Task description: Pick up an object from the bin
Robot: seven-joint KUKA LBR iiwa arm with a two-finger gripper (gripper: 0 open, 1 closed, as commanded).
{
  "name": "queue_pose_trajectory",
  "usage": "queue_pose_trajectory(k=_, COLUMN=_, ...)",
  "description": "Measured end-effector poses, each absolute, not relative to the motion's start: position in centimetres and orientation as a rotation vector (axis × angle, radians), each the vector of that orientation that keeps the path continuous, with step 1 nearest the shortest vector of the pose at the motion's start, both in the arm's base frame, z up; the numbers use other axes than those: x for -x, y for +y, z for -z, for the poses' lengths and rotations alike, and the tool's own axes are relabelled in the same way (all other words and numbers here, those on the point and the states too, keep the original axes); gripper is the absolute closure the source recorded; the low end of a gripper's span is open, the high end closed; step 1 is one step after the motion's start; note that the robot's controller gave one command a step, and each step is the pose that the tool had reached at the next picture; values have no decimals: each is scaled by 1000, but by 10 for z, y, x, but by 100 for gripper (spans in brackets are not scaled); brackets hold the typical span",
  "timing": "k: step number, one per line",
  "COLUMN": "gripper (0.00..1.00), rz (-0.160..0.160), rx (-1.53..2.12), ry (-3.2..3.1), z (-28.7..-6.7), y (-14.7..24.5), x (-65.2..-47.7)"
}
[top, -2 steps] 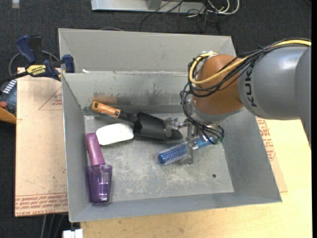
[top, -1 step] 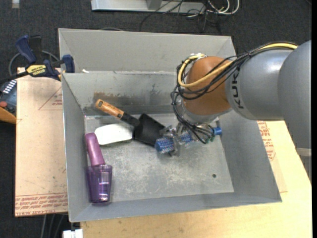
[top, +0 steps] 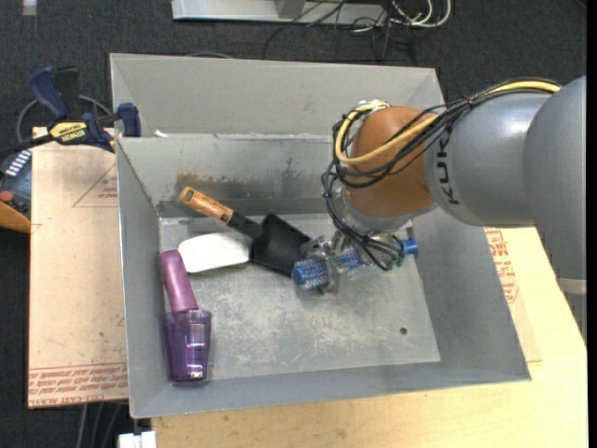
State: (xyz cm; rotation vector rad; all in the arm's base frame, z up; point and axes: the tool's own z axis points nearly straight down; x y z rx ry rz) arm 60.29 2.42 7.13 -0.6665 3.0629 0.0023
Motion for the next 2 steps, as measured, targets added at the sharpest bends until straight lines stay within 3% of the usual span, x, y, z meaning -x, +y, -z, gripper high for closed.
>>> queue_pose_trajectory(k=2, gripper=100, rz=-2, rx=776, ry=3026, z=-243, y=45, x=-618)
